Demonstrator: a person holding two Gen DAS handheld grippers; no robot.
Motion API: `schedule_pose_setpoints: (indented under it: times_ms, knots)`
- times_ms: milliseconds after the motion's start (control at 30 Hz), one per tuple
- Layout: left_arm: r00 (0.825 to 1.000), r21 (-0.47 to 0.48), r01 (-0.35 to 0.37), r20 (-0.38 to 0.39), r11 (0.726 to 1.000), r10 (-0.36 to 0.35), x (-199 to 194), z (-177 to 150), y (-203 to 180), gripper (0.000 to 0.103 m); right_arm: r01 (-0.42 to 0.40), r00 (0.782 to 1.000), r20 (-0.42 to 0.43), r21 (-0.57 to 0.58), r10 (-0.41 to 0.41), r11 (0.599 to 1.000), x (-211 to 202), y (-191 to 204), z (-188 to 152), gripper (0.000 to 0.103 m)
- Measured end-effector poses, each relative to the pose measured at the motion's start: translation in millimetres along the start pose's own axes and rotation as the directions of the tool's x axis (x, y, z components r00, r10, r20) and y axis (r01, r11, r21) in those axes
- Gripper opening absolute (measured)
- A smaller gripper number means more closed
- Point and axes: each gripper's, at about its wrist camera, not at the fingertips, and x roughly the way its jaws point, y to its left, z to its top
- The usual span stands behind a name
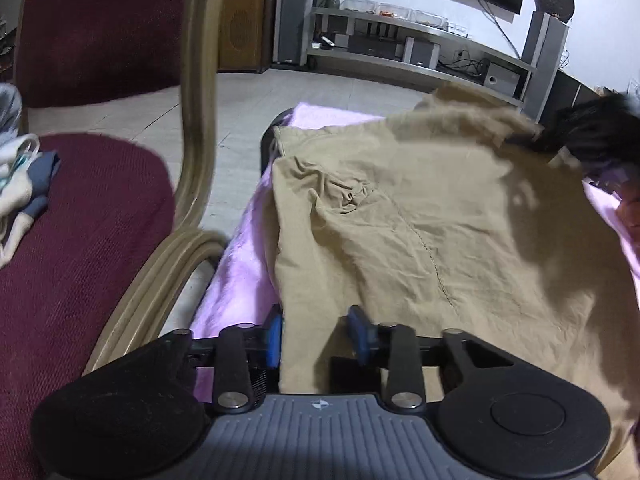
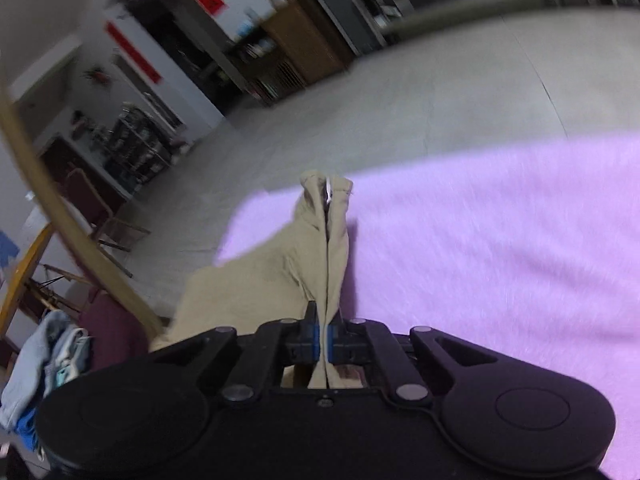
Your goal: Fold clothes
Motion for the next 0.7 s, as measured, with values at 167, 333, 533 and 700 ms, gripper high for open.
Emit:
schedule_pose_setpoints:
  times_ms: [167,333,533,700]
  knots:
    - [0.998,0.011,0.058,0.018,0.998,-0.058,4.0,20.6,-35.3,0.030,0.009,0.991,0.136,-0.109,0.006,0.994,-83.4,6.6,19.1,0.003]
    - [0.998,-0.001,0.065,-0.009,0.998,-0.065,16.4,32.6,-64.9,0.050,0.209,0.971,0.119,-0.023,-0.205,0.978,-108.0,-53.3,29.2,0.011]
    - [0.996,-0.041,0.077,-0.034,0.996,-0.078,-17.8,22.5,-49.1,0.054,0.346,0.938,-0.063,0.211,-0.340,0.914,-126.6,-116.6,13.5,0.040]
    - [0.989,-0.065,0.137,-0.047,0.988,-0.140,-84.7,-4.5,-35.6,0.060,0.285,0.958,-0.094,0.201,-0.271,0.937,-185.6,-80.0,-7.5,0.048]
